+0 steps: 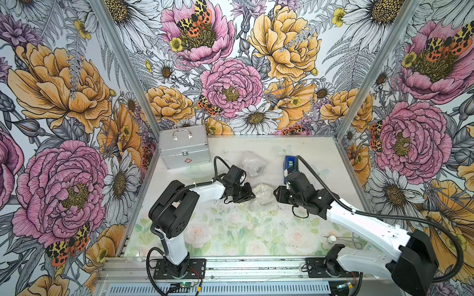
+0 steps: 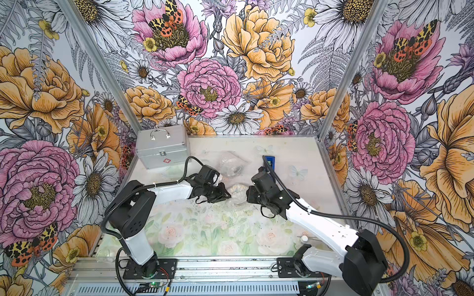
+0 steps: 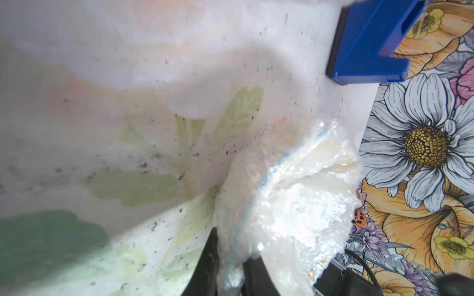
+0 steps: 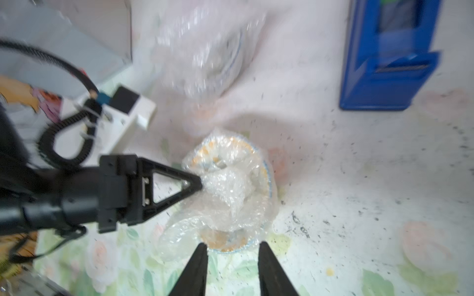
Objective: Wrap bowls in bubble wrap
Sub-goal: Stick the tape on the bubble wrap, then reset both arms
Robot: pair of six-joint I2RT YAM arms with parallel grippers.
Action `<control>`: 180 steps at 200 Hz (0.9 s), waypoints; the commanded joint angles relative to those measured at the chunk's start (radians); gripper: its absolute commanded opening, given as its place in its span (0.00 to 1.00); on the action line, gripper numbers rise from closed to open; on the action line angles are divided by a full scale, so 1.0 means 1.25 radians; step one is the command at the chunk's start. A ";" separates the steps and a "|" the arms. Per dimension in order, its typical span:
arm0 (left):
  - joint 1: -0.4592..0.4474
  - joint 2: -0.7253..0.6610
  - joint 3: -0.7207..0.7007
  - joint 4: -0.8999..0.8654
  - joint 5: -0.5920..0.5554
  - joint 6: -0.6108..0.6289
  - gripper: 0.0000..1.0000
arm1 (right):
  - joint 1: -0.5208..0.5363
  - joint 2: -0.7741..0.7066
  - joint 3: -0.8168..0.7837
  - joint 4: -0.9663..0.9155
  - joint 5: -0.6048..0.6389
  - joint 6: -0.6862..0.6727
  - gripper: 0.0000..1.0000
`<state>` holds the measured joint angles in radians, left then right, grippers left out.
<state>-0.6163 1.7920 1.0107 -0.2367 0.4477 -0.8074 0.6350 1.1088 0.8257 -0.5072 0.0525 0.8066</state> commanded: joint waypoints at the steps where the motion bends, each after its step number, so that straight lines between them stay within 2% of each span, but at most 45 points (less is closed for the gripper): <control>1: 0.008 0.015 0.042 -0.025 -0.055 0.028 0.16 | -0.060 -0.075 -0.034 -0.033 0.091 0.005 0.43; 10: 0.009 0.042 0.051 -0.028 -0.059 0.033 0.21 | -0.076 -0.107 -0.041 -0.045 0.137 0.000 0.44; 38: 0.009 0.030 0.069 -0.068 -0.098 0.055 0.41 | -0.083 -0.233 -0.095 -0.037 0.331 -0.024 0.51; 46: 0.009 -0.010 0.067 -0.086 -0.112 0.064 0.46 | -0.086 -0.267 -0.118 -0.031 0.384 -0.027 0.55; 64: 0.012 -0.049 0.059 -0.129 -0.141 0.084 0.54 | -0.088 -0.341 -0.183 -0.021 0.515 -0.055 0.46; 74: 0.008 -0.080 0.053 -0.158 -0.158 0.096 0.57 | -0.095 -0.387 -0.222 -0.013 0.563 -0.081 0.55; 94: 0.017 -0.179 0.044 -0.228 -0.228 0.132 0.64 | -0.136 -0.432 -0.264 0.018 0.599 -0.163 0.63; 114: 0.044 -0.305 0.036 -0.263 -0.326 0.175 0.75 | -0.234 -0.391 -0.267 0.049 0.549 -0.223 0.69; 132: 0.102 -0.394 0.027 -0.251 -0.384 0.209 0.77 | -0.371 -0.311 -0.281 0.144 0.433 -0.251 0.71; 141: 0.141 -0.436 0.012 -0.230 -0.428 0.211 0.78 | -0.428 -0.258 -0.284 0.189 0.410 -0.251 0.71; 150: 0.186 -0.473 -0.013 -0.198 -0.481 0.211 0.79 | -0.468 -0.201 -0.282 0.228 0.426 -0.257 0.70; 160: 0.233 -0.508 -0.053 -0.143 -0.531 0.230 0.82 | -0.478 -0.149 -0.282 0.279 0.496 -0.267 0.72; 167: 0.256 -0.523 -0.090 -0.100 -0.583 0.245 0.98 | -0.478 -0.120 -0.299 0.345 0.530 -0.294 0.73; 180: 0.281 -0.535 -0.170 -0.002 -0.710 0.251 0.99 | -0.479 -0.076 -0.349 0.525 0.547 -0.354 0.73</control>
<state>-0.3195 1.1297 0.9463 -0.3954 -0.1417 -0.5518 0.0425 0.9436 0.4622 -0.2081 0.6624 0.4896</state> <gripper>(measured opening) 0.968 0.725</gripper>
